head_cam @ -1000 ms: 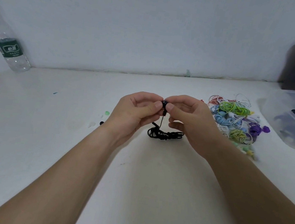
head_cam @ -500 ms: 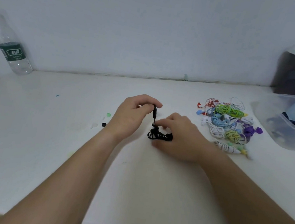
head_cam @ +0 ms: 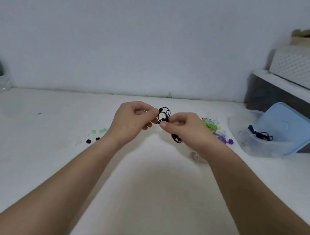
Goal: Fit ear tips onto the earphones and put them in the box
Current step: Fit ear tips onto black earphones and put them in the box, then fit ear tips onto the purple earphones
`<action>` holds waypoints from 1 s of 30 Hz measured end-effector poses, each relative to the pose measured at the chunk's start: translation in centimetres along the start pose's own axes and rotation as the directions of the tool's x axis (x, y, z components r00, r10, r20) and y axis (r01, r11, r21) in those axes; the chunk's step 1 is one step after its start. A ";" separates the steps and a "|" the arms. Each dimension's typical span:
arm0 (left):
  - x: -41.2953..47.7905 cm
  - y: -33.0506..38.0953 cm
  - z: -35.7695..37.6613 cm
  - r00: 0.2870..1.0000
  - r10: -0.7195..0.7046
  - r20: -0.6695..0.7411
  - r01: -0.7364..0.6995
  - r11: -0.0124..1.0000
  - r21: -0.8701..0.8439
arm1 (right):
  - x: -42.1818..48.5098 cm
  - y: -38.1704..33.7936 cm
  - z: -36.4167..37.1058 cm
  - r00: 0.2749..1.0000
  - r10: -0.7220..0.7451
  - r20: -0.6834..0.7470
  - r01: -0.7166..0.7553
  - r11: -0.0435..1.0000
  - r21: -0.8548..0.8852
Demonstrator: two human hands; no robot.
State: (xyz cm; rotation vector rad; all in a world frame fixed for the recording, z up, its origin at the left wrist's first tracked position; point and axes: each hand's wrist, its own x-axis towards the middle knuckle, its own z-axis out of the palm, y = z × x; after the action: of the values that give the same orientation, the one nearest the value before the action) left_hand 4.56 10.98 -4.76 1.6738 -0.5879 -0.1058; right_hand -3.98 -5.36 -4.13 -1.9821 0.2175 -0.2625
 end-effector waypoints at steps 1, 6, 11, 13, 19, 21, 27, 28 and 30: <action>0.2 0.6 0.8 1.000 -0.006 0.021 0.006 1.000 -0.024 | -0.3 -0.2 -1.1 1.000 0.007 -0.011 -0.007 1.000 -0.006; 1.8 4.4 8.3 0.990 -0.057 0.128 0.087 0.968 -0.236 | -2.6 -0.6 -9.2 0.986 -0.013 -0.165 -0.001 0.996 -0.085; 3.8 6.8 16.8 0.972 -0.069 0.223 0.145 0.927 -0.347 | -4.0 1.0 -16.8 0.948 0.033 -0.318 -0.082 0.987 -0.141; 4.7 7.3 20.2 0.971 -0.066 0.231 0.131 0.953 -0.275 | -4.2 2.4 -19.5 0.924 0.072 -0.377 -0.144 0.975 -0.168; 7.0 6.7 26.4 0.981 -0.038 0.189 0.034 0.999 0.023 | -2.3 6.5 -23.3 0.855 0.151 -0.497 -0.320 0.907 -0.275; 7.4 6.3 27.0 0.976 -0.014 0.216 -0.019 0.988 0.152 | -1.7 6.9 -23.3 0.838 0.135 -0.528 -0.362 0.862 -0.355; 7.5 5.3 26.0 0.940 0.026 0.339 -0.147 0.931 0.335 | -1.9 6.1 -22.3 0.812 0.049 -0.582 -0.452 0.684 -0.573; 7.3 5.2 25.4 0.946 0.039 0.322 -0.146 0.938 0.315 | -2.0 6.0 -22.0 0.812 0.022 -0.583 -0.424 0.710 -0.563; 6.8 4.8 24.0 0.961 0.053 0.272 -0.120 0.964 0.237 | -2.2 5.7 -21.0 0.844 -0.011 -0.536 -0.299 0.821 -0.487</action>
State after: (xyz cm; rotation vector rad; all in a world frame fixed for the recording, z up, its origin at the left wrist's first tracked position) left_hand -0.48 -13.82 -3.28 1.8918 -0.9068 -0.1994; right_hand -12.16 -25.43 -1.10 -2.4161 0.8905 -0.7009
